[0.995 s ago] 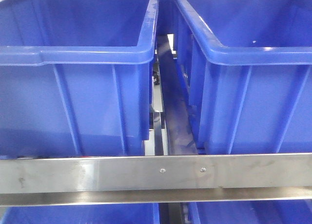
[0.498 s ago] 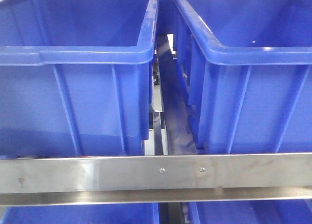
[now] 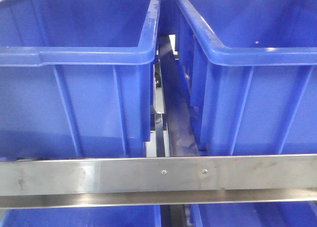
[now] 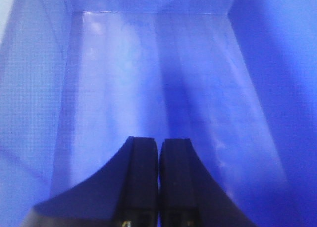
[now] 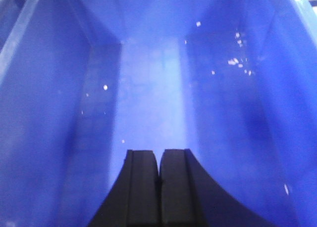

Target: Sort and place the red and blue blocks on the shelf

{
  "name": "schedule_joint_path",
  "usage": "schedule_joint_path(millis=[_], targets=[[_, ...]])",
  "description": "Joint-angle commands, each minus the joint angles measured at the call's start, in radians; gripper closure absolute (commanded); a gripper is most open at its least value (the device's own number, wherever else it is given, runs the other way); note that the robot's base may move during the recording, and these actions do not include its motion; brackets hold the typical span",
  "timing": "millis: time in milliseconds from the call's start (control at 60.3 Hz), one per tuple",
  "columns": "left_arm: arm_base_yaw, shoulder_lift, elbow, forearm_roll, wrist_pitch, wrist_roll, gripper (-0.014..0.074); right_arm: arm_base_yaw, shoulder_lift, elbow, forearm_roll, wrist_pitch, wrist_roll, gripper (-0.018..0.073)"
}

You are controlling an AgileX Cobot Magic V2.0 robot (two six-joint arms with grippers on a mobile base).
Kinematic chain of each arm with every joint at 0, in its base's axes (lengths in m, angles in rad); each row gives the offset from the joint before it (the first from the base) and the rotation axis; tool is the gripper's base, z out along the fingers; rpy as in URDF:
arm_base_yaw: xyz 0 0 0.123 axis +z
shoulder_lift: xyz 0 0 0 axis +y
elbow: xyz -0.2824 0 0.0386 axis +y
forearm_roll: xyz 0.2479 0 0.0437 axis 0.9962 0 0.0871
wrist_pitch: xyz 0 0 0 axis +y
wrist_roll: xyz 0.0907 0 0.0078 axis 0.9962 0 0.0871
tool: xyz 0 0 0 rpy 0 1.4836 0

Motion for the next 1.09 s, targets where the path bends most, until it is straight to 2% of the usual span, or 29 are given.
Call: schedule_joint_path(millis=[0, 216, 564, 780, 1078], targets=[[-0.007, -0.054, -0.036, 0.003, -0.041, -0.01, 0.0472, -0.003, -0.04, -0.038, -0.013, -0.069, -0.005, 0.0506], [-0.007, -0.146, 0.017, 0.048, -0.039, -0.01, 0.0472, -0.003, -0.126, -0.006, -0.049, -0.045, -0.005, 0.0506], [-0.007, -0.331, 0.223, 0.048, -0.109, -0.01, 0.0472, -0.003, -0.333, 0.169, -0.049, -0.033, -0.005, 0.0506], [-0.007, -0.445, 0.321, 0.048, -0.113, -0.01, 0.0472, 0.011, -0.459, 0.289, -0.049, -0.038, -0.005, 0.0506], [-0.007, -0.466, 0.34, 0.048, -0.111, -0.01, 0.0472, 0.016, -0.503, 0.334, -0.049, -0.042, -0.005, 0.0506]])
